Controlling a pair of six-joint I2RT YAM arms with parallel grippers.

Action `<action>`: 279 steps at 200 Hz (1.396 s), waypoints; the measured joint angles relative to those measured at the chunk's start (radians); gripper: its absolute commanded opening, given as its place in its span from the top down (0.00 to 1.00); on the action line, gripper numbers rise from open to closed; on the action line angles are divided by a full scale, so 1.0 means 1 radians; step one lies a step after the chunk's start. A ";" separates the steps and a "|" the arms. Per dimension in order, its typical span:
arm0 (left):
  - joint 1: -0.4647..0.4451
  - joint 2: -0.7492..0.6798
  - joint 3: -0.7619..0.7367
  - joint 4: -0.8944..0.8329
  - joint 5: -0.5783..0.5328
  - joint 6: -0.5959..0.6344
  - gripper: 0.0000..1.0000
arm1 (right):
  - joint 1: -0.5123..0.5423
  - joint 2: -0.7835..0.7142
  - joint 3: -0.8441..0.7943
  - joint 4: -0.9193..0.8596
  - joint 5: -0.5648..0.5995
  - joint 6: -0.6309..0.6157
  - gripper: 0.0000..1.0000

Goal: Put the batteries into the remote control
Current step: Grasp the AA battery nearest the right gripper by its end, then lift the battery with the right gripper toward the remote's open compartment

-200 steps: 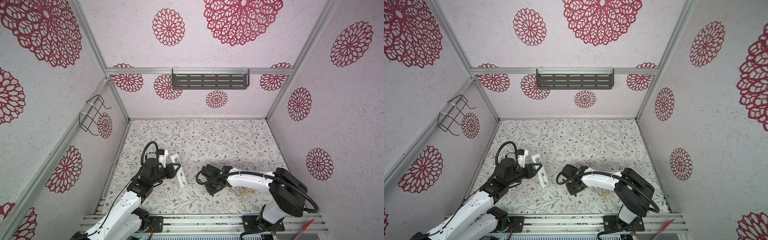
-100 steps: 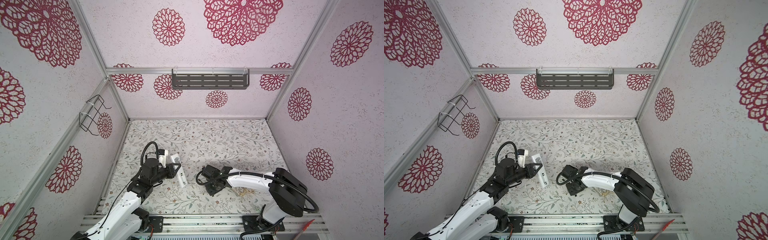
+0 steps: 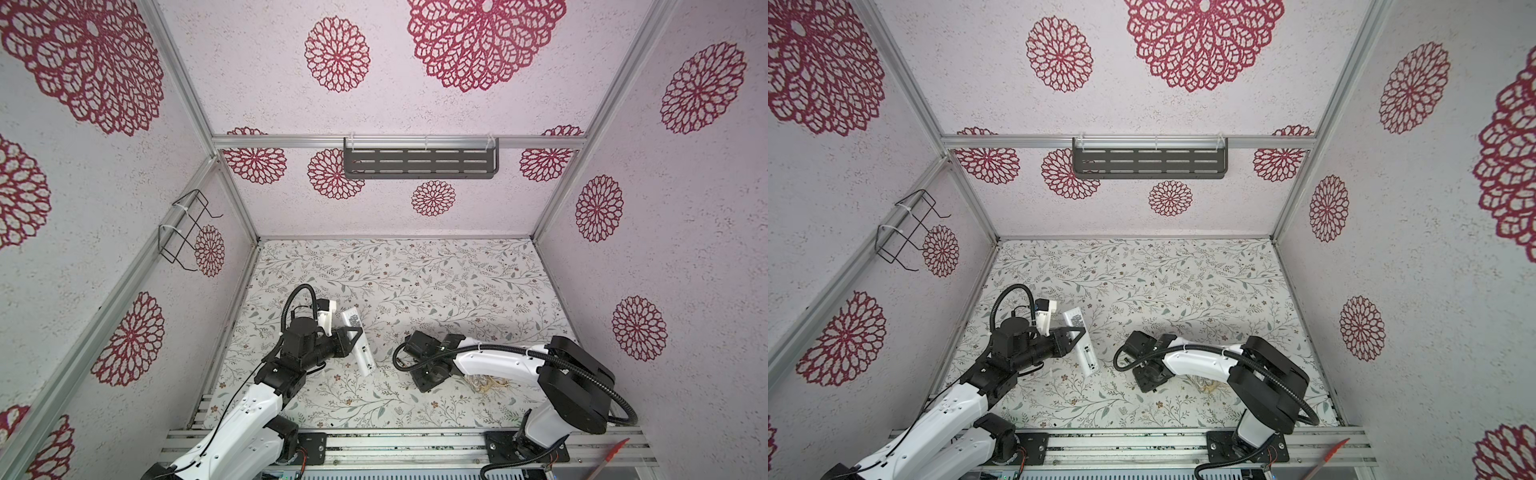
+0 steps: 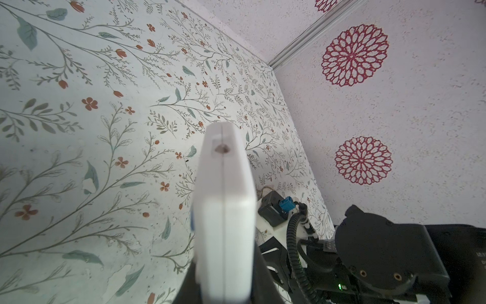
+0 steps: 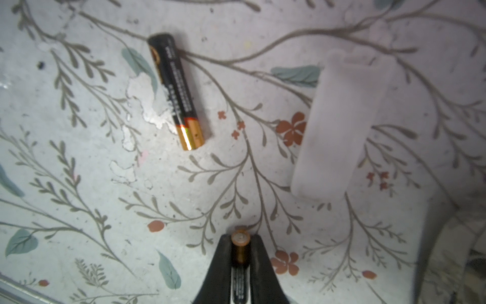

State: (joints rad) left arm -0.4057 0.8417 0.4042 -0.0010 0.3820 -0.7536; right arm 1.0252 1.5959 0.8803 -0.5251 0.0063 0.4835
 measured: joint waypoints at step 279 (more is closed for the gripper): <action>0.000 0.013 -0.027 0.185 0.005 -0.086 1.00 | 0.002 -0.552 -0.196 0.370 0.085 -0.127 0.97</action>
State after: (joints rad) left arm -0.4057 0.8543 0.3767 0.1837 0.3866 -0.8394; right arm 1.0267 1.0435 0.6846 -0.1551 0.0917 0.3569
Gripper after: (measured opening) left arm 0.195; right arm 0.116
